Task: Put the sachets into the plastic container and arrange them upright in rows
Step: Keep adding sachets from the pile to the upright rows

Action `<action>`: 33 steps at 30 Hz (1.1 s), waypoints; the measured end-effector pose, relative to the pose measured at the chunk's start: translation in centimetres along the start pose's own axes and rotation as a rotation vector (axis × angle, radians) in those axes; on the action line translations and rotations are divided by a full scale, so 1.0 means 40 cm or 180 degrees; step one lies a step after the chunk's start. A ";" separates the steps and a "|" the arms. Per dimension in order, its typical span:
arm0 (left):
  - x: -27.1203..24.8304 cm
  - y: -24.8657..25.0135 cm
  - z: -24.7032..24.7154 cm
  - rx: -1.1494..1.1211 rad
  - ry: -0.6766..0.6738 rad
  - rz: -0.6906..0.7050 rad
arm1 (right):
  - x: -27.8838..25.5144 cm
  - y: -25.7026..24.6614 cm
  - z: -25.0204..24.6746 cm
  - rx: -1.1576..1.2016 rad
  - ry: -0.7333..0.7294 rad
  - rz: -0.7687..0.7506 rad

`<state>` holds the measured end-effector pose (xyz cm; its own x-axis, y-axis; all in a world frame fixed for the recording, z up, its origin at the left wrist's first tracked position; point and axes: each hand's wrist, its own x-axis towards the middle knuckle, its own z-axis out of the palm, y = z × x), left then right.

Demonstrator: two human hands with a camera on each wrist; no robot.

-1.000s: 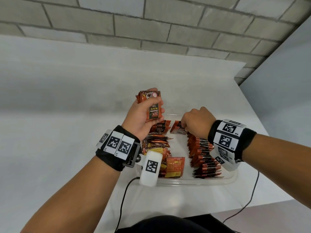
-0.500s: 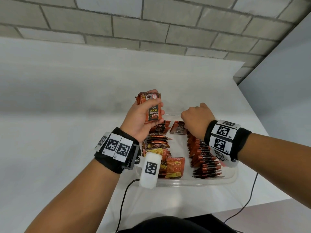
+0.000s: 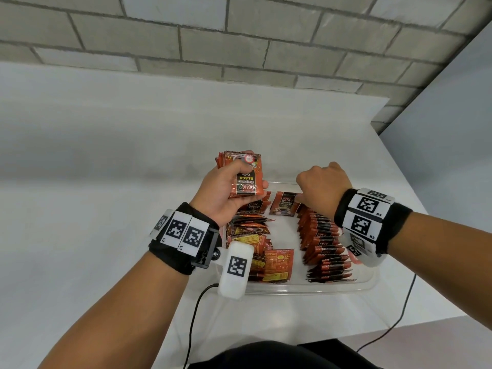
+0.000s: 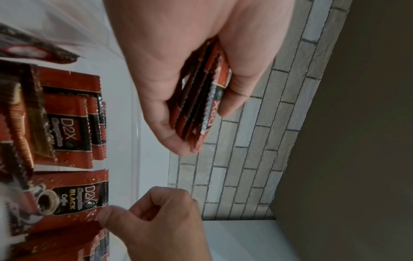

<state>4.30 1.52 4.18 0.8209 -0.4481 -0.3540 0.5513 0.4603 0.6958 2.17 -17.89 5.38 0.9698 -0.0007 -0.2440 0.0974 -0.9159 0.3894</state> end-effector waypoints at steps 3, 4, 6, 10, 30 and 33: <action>-0.001 -0.004 0.003 0.0120 -0.0106 0.0005 | -0.023 0.016 -0.014 0.1056 0.0207 -0.0125; -0.001 -0.004 0.004 0.0158 -0.0143 0.0006 | -0.032 0.019 -0.024 0.1653 0.0312 -0.0149; 0.002 -0.008 0.008 0.0308 -0.0238 -0.0009 | -0.051 0.018 -0.050 0.2846 0.0522 -0.0108; -0.005 -0.021 0.022 0.0640 -0.0578 -0.0032 | -0.090 0.003 -0.090 0.4201 0.0297 -0.0097; -0.035 -0.041 0.049 0.0424 -0.0477 0.0209 | -0.159 0.011 -0.067 0.6141 -0.0462 0.0433; -0.038 -0.041 0.051 0.0481 -0.0489 0.0217 | -0.156 0.033 -0.070 0.6433 -0.0294 0.0445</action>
<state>1.85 -0.13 4.86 0.8168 -0.5367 -0.2116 0.4572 0.3786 0.8047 -3.11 -17.96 9.89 0.9285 -0.0536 -0.3674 -0.3653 0.0445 -0.9298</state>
